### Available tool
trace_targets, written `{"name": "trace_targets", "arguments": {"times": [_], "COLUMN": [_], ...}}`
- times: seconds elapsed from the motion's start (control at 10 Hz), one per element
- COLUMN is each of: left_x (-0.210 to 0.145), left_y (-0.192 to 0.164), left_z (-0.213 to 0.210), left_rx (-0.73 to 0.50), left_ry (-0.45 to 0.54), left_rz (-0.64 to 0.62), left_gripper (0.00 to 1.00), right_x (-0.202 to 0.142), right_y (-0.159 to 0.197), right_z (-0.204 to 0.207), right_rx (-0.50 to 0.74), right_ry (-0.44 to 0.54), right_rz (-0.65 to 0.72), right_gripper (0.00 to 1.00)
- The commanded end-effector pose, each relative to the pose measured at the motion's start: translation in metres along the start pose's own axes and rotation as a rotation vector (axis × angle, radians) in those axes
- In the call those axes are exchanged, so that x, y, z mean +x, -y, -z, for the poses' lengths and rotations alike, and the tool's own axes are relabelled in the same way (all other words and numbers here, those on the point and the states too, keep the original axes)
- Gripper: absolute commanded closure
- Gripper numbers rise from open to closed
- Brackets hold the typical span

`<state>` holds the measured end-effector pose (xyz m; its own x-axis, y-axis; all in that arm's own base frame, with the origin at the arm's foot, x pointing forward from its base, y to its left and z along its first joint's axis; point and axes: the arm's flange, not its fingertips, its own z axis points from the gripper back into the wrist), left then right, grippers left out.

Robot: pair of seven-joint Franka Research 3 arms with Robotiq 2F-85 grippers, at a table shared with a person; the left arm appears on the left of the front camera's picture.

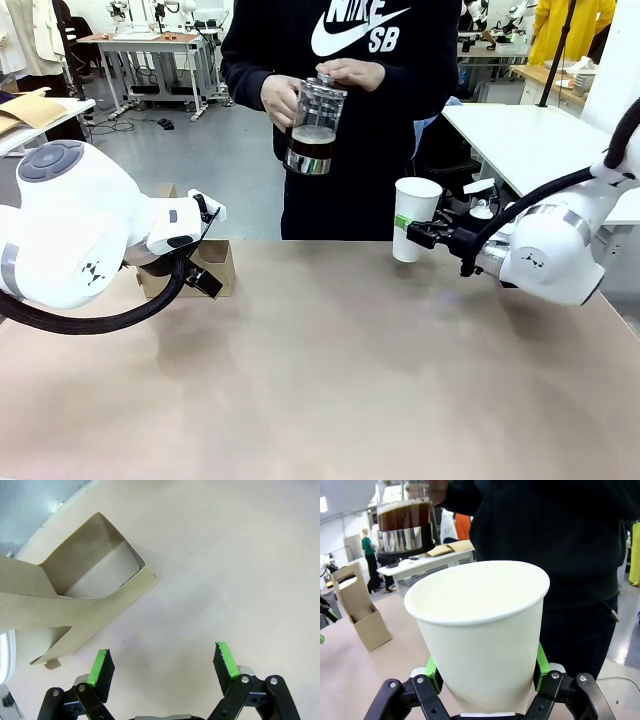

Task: Pour a drink into a cup and package it in a carrier.
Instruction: Pick up the 600 ml Paper Cup and place it in the middle top area of the table, then when a person places the Paper Cup Lid on the 600 ml Paper Cup , lift the 600 ml Paper Cup.

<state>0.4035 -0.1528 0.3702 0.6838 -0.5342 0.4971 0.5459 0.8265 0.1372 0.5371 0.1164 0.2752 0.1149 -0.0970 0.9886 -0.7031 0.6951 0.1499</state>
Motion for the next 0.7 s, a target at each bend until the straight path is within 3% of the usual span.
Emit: {"name": "trace_targets", "arguments": {"times": [0.0, 0.1, 0.6], "left_x": [-0.0003, -0.0003, -0.0003], "left_y": [-0.0006, -0.0006, -0.0006], "left_z": [-0.0003, -0.0003, -0.0003], "left_rx": [-0.002, -0.002, -0.002], "left_ry": [0.001, 0.001, 0.001], "left_rz": [-0.002, -0.002, -0.002], "left_gripper": [0.00, 0.00, 0.00], "right_x": [-0.0005, 0.0000, 0.0000], "right_y": [-0.0031, 0.0000, 0.0000], "right_z": [0.0073, 0.0000, 0.0000], "right_rx": [0.052, 0.000, 0.000], "right_ry": [0.014, 0.000, 0.000], "right_rz": [-0.024, 0.000, 0.000], "right_gripper": [0.20, 0.20, 0.20]}}
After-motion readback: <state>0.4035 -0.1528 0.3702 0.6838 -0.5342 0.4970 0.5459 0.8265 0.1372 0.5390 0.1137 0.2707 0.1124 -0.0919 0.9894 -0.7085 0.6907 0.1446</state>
